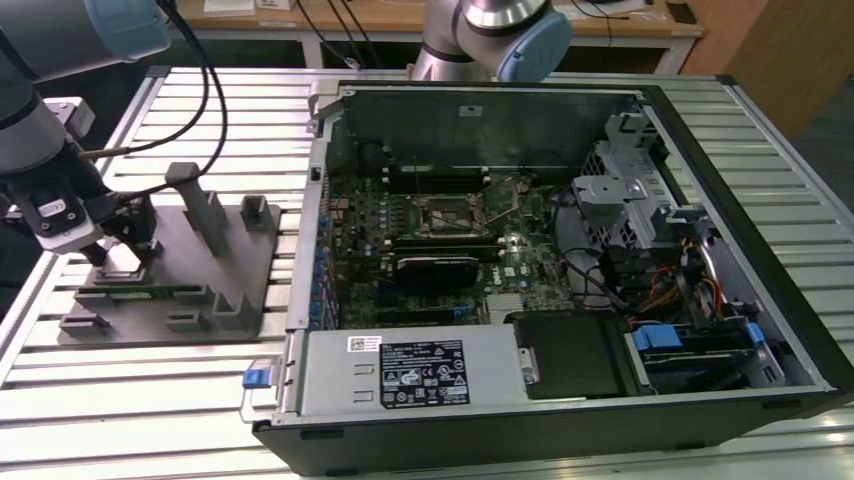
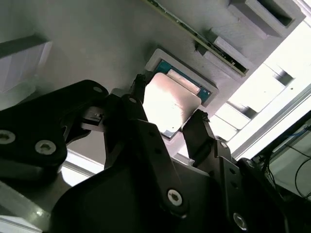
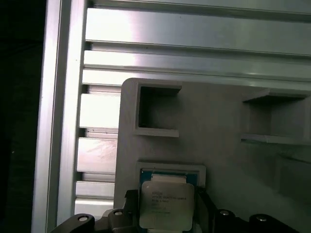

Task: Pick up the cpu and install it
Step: 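Pick up the cpu and move it towards the insertion slot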

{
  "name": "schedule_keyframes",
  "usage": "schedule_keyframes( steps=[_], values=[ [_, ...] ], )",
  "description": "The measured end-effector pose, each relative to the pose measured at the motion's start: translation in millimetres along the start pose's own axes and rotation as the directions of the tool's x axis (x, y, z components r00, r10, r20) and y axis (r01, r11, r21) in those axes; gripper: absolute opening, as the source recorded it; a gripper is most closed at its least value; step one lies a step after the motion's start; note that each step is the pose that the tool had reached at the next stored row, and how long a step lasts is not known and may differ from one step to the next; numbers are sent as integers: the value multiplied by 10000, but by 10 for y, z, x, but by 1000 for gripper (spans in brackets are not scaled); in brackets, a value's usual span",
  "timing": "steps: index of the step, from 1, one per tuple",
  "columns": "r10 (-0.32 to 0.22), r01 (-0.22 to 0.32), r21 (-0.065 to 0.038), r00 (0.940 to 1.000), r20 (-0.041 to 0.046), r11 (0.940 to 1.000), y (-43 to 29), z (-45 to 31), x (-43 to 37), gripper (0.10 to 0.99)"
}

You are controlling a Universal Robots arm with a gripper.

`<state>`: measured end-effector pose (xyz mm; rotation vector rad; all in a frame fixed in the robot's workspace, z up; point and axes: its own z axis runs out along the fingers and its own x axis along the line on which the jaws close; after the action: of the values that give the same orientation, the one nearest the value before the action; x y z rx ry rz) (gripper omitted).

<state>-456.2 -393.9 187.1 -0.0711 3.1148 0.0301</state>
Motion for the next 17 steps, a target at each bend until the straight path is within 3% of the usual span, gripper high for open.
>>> schedule_keyframes(
  steps=[10,17],
  values=[
    [-141,141,8,9999,-6,9999,-1,44,3,592],
    [276,-276,18,9996,4,9996,-1,50,3,592]
  ],
)
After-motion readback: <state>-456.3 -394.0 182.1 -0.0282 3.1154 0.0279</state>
